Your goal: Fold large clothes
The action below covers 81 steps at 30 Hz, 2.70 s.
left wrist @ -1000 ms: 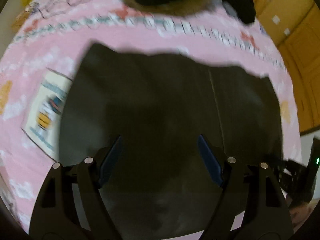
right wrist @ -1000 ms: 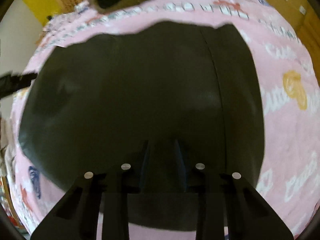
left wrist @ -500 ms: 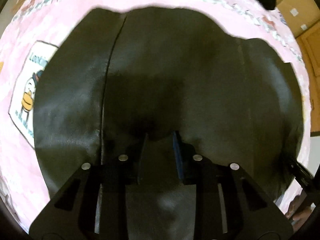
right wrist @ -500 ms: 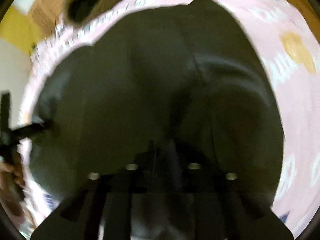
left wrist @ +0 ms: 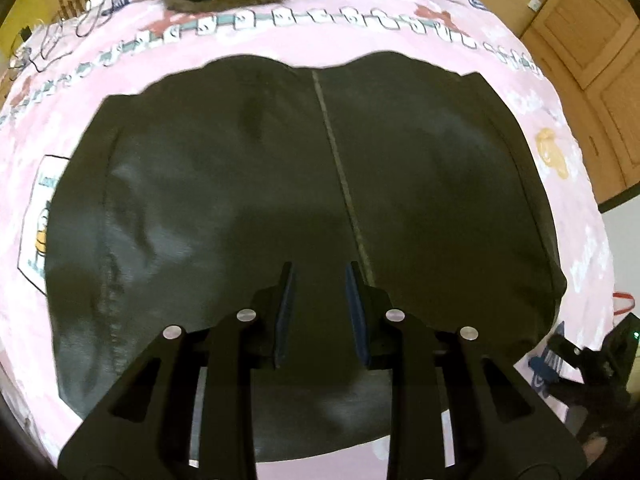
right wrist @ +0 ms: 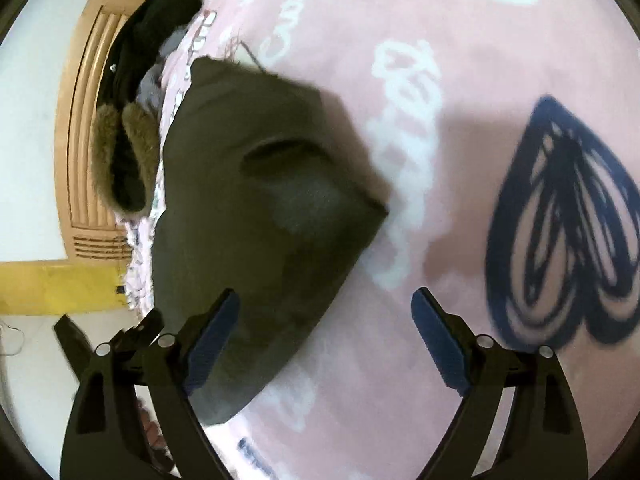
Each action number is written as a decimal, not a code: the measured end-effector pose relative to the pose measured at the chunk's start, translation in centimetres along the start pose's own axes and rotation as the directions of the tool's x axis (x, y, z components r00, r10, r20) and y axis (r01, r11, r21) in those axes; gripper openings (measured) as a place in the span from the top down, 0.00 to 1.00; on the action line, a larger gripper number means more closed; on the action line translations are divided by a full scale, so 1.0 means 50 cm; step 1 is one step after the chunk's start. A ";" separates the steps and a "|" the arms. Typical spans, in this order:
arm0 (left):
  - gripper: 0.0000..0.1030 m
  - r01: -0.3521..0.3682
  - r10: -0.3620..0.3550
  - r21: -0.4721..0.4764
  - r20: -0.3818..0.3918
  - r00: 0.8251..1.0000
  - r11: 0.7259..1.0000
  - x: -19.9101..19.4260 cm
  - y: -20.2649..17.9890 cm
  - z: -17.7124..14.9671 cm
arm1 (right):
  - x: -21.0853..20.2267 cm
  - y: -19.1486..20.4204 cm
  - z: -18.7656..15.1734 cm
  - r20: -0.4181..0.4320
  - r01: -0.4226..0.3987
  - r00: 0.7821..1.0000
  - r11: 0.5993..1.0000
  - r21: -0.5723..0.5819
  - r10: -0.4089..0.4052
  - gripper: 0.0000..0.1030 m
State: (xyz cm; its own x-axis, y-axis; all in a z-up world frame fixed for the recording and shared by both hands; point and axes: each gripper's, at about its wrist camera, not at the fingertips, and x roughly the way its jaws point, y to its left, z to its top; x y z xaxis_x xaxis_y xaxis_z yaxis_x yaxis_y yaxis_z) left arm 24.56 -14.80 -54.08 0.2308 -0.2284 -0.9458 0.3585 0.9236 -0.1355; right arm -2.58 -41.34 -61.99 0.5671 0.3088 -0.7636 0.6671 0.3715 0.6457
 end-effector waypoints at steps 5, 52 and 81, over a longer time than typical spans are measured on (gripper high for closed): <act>0.75 -0.016 0.016 -0.022 -0.021 1.000 1.000 0.020 0.004 0.005 | 0.041 0.021 0.027 0.058 -0.097 0.994 0.995 -0.001 0.097 0.15; 1.00 0.191 -0.241 -0.350 -0.104 0.965 0.917 0.085 0.074 -0.056 | 0.001 0.358 -0.010 0.082 -0.043 0.991 0.837 -0.545 0.104 0.82; 1.00 0.172 -0.199 -0.401 -0.028 0.980 0.900 -0.010 0.170 -0.179 | 0.066 0.572 -0.254 -0.169 -0.170 0.985 0.293 -0.941 0.030 0.83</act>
State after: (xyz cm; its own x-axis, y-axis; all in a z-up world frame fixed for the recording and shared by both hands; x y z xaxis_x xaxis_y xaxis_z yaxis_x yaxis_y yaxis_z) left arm 19.39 -4.07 -57.39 0.1294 -0.3992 -0.9077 -0.0002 0.9154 -0.4026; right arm 12.23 -18.58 -46.09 0.4975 0.4632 -0.7334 -0.3553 0.8801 0.3149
